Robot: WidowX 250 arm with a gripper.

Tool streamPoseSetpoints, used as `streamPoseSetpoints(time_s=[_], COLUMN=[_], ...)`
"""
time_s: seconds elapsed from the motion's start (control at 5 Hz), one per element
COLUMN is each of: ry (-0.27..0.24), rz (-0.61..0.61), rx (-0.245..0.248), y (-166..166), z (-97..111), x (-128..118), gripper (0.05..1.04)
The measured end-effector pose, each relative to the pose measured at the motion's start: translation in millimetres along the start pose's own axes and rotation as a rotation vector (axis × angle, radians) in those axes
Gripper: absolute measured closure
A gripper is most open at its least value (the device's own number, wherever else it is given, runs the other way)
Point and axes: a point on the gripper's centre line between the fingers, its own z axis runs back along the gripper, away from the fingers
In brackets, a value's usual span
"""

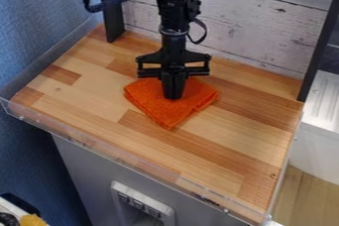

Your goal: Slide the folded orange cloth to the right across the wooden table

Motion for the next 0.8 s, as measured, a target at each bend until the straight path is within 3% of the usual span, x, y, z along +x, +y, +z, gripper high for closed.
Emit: streamPoseSetpoints(time_s=[0.4, 0.8], ry=[0.003, -0.026], rz=[-0.117, -0.305], rx=[-0.035, -0.051], y=[-9, -34], z=[-4, -3], x=[-3, -11], gripper=[1.024, 1.024])
